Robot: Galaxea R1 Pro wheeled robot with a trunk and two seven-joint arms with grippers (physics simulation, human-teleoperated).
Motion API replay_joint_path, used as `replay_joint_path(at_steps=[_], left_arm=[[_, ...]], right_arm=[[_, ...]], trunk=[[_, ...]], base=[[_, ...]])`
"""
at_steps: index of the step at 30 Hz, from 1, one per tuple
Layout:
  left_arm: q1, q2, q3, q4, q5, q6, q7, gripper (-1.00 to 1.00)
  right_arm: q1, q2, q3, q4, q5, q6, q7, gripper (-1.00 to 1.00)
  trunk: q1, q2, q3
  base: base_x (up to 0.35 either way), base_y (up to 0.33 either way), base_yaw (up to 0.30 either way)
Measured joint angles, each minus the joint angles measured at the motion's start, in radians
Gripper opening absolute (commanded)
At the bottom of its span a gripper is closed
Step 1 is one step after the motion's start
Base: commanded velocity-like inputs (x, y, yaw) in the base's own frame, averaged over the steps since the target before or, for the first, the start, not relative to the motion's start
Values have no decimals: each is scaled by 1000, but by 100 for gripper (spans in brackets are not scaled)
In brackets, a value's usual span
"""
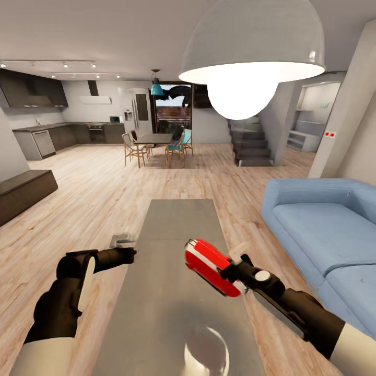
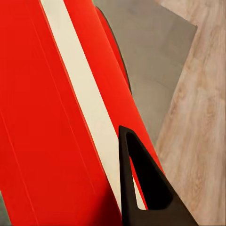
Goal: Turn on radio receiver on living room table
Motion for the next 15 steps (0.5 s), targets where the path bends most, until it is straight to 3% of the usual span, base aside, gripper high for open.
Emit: replay_joint_path(at_steps=[2,3,4,5,6,7,9,12,15], left_arm=[[18,0,46,-6,-22,-3,0,-100],[31,1,106,-8,-31,-20,-2,-100],[39,3,135,-8,-30,-30,-4,-100],[49,7,155,-8,-31,-38,-4,-100],[59,14,168,-8,-32,-43,-5,-100],[73,29,178,-7,-33,-47,-5,-100],[90,45,185,-7,-32,-48,-6,-100],[106,55,189,1,-38,-47,-5,-100],[127,58,190,-1,-63,-46,-5,-100]], right_arm=[[0,-48,0,-49,-108,-4,10,-100],[0,-98,0,-82,-238,-3,49,-100],[1,-127,3,-94,-326,-8,92,-100],[0,-156,1,-100,-354,-7,125,-100],[0,-186,0,-102,-357,-6,155,-100],[0,-223,0,-104,-386,-9,196,-100],[0,-258,-1,-103,-391,-26,227,-100],[0,-278,-1,-103,-407,-68,243,-100],[0,-282,1,-105,-410,-80,247,-100]], trunk=[[0,0,0],[0,0,0],[0,0,0],[0,0,0],[0,0,0],[0,0,0],[0,0,0],[0,0,0],[0,0,0]], base=[[0,0,0],[0,0,0],[0,0,0],[0,0,0],[0,0,0],[0,0,0],[0,0,0],[0,0,0],[0,0,0]])
